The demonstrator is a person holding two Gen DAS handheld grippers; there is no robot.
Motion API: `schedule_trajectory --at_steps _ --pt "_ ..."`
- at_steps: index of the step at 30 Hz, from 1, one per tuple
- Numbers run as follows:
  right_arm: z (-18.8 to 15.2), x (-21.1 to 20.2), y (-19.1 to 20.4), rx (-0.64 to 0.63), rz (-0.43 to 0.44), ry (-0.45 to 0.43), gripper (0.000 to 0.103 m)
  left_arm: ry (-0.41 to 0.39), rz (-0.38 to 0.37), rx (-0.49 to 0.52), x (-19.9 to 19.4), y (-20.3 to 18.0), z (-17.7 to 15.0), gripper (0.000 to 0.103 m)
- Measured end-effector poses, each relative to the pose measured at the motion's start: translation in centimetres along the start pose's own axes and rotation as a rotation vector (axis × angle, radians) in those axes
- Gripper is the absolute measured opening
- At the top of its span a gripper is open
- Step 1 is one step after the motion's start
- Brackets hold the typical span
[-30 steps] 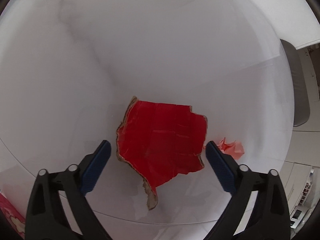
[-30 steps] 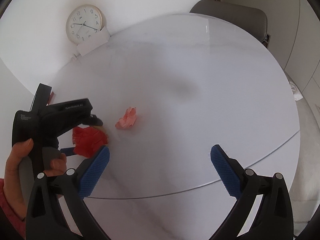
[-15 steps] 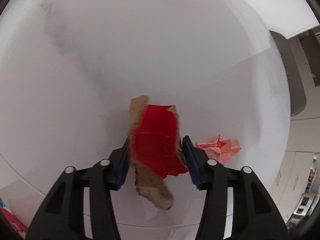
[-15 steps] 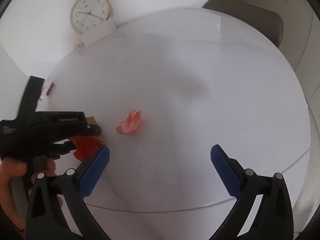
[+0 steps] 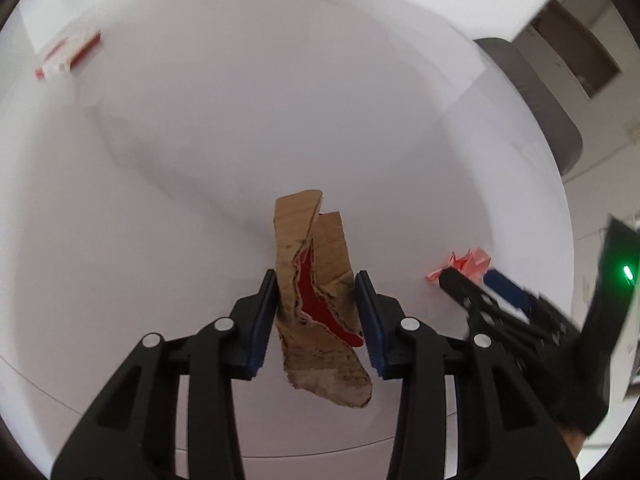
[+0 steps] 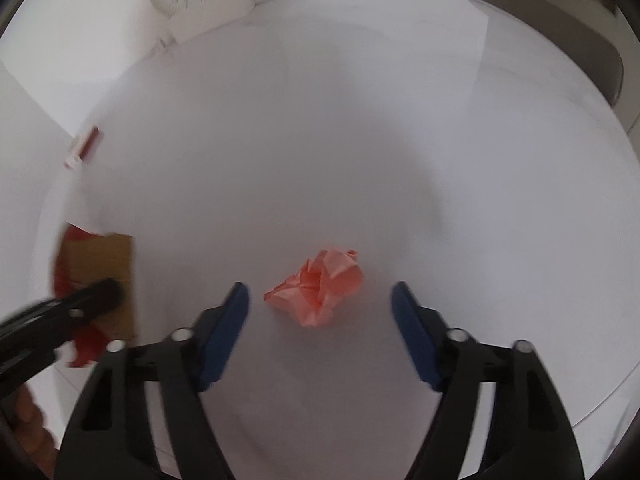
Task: Collect trash
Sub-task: 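Grasp the pink crumpled paper with the right tool, then drop the pink paper into the bin with the right tool while the left tool releases the cardboard there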
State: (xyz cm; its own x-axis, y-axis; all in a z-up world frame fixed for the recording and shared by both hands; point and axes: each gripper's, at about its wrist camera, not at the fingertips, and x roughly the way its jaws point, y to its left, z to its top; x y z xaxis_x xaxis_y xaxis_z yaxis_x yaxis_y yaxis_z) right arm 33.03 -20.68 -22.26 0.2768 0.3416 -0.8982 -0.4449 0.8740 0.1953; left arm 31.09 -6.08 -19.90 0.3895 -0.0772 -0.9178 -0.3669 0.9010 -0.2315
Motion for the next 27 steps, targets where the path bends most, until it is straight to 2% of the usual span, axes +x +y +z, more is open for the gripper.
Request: schedule_trajectory --at_steps 3,10,14,17,19,23,27 --pt "0.1 0.5 1.0 -0.056 -0.038 0.011 0.042 -0.030 0.007 0.068 -0.7 -0.2 -0.9 0.038" --pt "0.1 0.1 1.3 -0.054 -0.016 0.015 0.036 -0.039 -0.020 0.094 -2.3 1.3 -0.7 0.038" --pt "-1.0 -2.6 0.3 0.020 0.063 -0.012 0.036 -0.050 -0.044 0.120 -4.2 2.2 -1.9 0.038" --pt "-2.7 -5.5 -0.6 0.053 0.078 -0.049 0.036 -0.056 -0.081 0.176 -6.0 1.7 -3.2 0.038" --pt "-5.0 -8.5 -1.5 0.082 0.091 -0.080 0.036 -0.055 -0.116 0.215 -7.1 0.9 -4.3 0.038" --pt "-11.0 -14.0 -2.6 0.129 0.058 -0.118 0.036 -0.030 -0.201 0.325 -9.4 -1.6 -7.9 0.038" --pt "-20.0 -19.0 -4.8 0.239 0.003 -0.123 0.036 0.021 -0.282 0.443 -11.2 -4.1 -12.6 0.038"
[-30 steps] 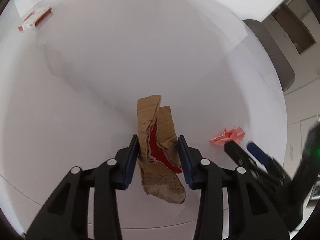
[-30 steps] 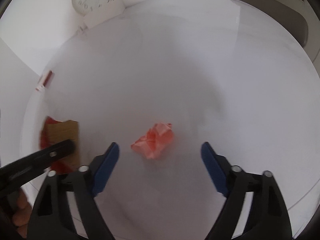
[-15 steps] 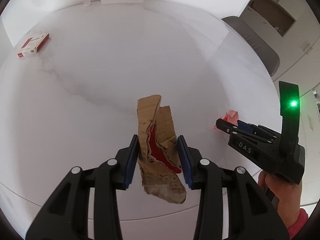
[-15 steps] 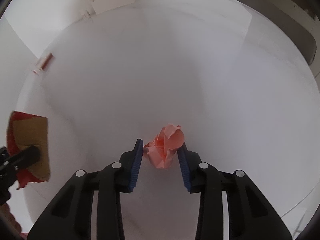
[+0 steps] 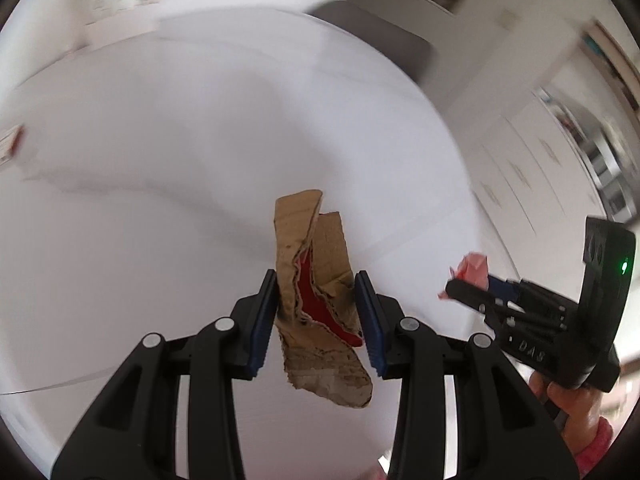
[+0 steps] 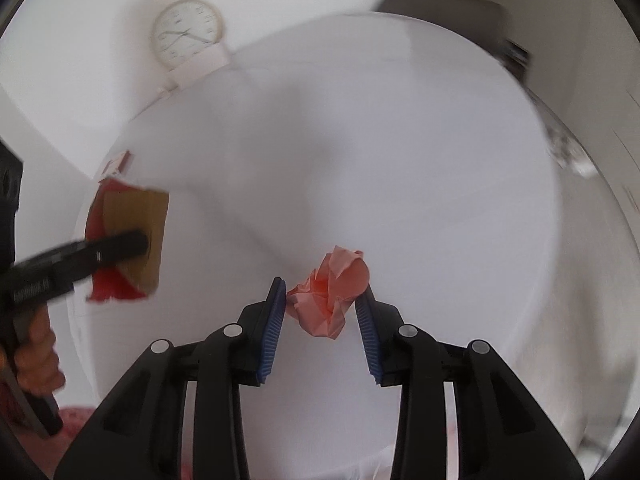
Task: Collect trash
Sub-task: 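Drop the pink paper into the bin with the right tool while the left tool releases the cardboard there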
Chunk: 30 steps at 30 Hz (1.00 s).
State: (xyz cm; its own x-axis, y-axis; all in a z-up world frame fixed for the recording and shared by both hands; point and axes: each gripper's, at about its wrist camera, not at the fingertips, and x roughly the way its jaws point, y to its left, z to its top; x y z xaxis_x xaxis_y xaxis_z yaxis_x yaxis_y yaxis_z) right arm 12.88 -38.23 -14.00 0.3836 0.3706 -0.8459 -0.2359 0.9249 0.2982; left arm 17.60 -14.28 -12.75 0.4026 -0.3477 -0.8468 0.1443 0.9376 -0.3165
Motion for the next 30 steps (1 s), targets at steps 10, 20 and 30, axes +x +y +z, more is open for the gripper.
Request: schedule_trajectory --at_steps 10,20,30 --pt "-16.0 -5.9 -6.9 0.279 -0.162 0.045 0.038 0.125 -0.146 0.262 1.4 -11.0 -6.2 0.038" --pt "-21.2 -2.0 -10.4 0.301 -0.186 0.160 0.076 0.188 -0.154 0.373 2.1 -16.7 -9.1 0.038" --pt "-23.7 -3.4 -12.3 0.293 -0.287 0.164 0.101 0.210 -0.142 0.454 2.2 -19.1 -11.2 0.038"
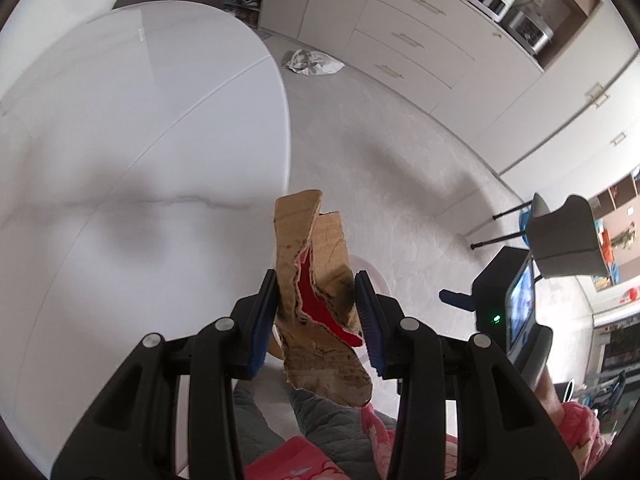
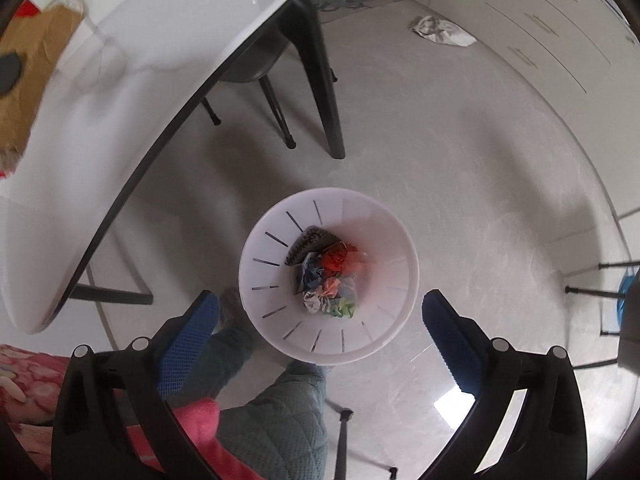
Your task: Collect trash
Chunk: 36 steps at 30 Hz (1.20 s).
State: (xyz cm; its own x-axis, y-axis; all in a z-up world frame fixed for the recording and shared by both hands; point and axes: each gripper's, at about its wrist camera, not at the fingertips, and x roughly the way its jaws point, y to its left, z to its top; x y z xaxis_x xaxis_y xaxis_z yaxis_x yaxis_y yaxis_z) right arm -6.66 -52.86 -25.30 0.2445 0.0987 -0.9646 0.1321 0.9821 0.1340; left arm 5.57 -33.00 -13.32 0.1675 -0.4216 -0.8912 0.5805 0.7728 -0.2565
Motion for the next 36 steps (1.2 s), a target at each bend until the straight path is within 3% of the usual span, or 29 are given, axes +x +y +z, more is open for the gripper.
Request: schedule_trajectory --at_steps 10,20,22,24,27,36 --pt "-2.5 -2.3 -5.0 0.125 -0.045 -0.041 0.101 0.084 -0.014 0.120 3.6 -4.6 -1.3 0.038" --pt "-4.2 -3.1 -8.9 0.194 -0.065 -0.047 0.101 0.185 -0.040 0.169 6.7 -7.2 -3.0 0.039" --pt "-4.4 -3.1 -9.2 0.193 -0.060 -0.050 0.101 0.225 -0.064 0.151 7.5 -7.1 -3.5 0.053" --pt "-4.4 -3.3 -9.3 0.185 -0.061 -0.051 0.101 0.236 -0.067 0.125 7.8 -7.0 -3.9 0.075" --pt "-4.4 -3.5 -9.2 0.176 -0.061 -0.056 0.101 0.219 -0.061 0.129 7.4 -7.2 -4.2 0.087" --pt "-4.0 -4.1 -8.1 0.149 -0.054 -0.084 0.101 0.129 -0.002 0.152 4.8 -7.3 -4.1 0.094"
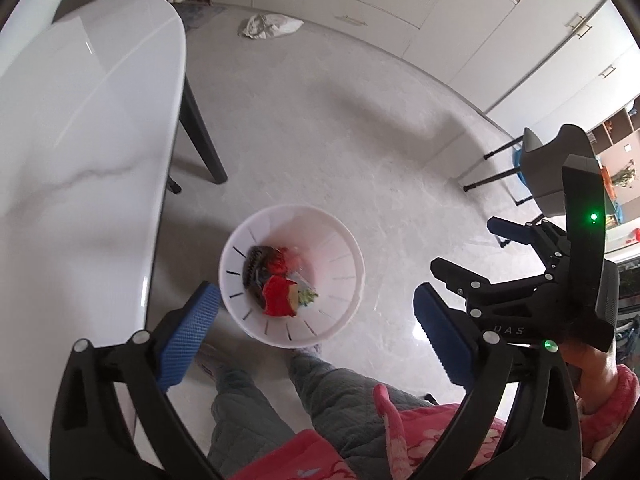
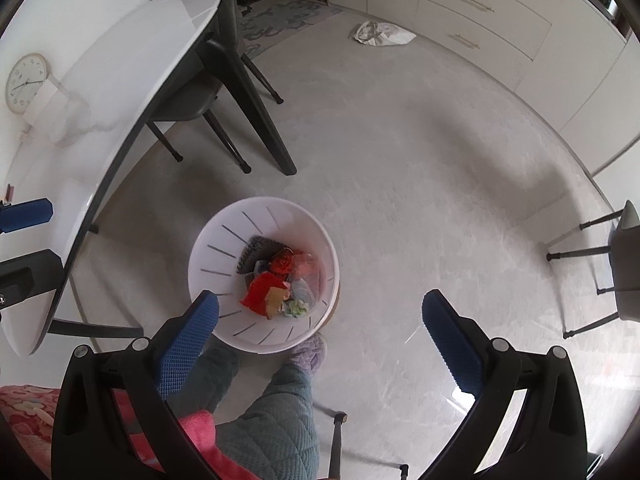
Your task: Collect trash
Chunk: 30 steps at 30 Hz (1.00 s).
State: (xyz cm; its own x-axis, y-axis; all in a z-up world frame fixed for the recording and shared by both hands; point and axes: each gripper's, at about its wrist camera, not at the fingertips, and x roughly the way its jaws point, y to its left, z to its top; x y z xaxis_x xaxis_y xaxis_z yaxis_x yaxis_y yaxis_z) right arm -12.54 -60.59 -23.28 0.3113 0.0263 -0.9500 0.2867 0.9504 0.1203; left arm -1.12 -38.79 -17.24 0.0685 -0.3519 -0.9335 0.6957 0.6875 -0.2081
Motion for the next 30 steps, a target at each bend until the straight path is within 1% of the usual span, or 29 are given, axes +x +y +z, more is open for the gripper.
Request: schedule_trajectory --at_steps 6,10,14,18,20,23,27,30 --pt "0.6 -0.7 1.1 -0.021 0.013 -0.022 0.101 -0.044 0.050 -0.016 -1.6 0.5 0.2 0.094" --pt "1.1 -1.1 2.3 -0.042 0.033 -0.029 0.101 -0.081 0.095 -0.045 -3.1 1.1 0.1 0.094" --pt "2.0 -1.6 4.6 -0.084 0.054 -0.039 0.101 -0.122 0.153 -0.107 -5.2 3.0 -0.3 0.094" --pt "3.2 -2.2 7.6 -0.124 0.076 -0.044 0.101 -0.171 0.216 -0.199 -7.9 6.1 -1.3 0.094" --pt "3.9 -2.9 9.4 -0.154 0.093 -0.061 0.101 -0.189 0.238 -0.237 -9.3 7.5 -2.0 0.094" --pt "4.9 -3.5 11.5 -0.184 0.113 -0.070 0.101 -0.213 0.262 -0.290 -11.0 9.3 -3.0 0.094" --pt "6.1 -3.7 14.3 -0.198 0.156 -0.070 0.101 -0.227 0.278 -0.342 -12.1 11.1 -4.3 0.094" --pt "6.6 -3.7 15.6 -0.214 0.153 -0.069 0.101 -0.233 0.290 -0.367 -12.8 12.4 -5.5 0.094"
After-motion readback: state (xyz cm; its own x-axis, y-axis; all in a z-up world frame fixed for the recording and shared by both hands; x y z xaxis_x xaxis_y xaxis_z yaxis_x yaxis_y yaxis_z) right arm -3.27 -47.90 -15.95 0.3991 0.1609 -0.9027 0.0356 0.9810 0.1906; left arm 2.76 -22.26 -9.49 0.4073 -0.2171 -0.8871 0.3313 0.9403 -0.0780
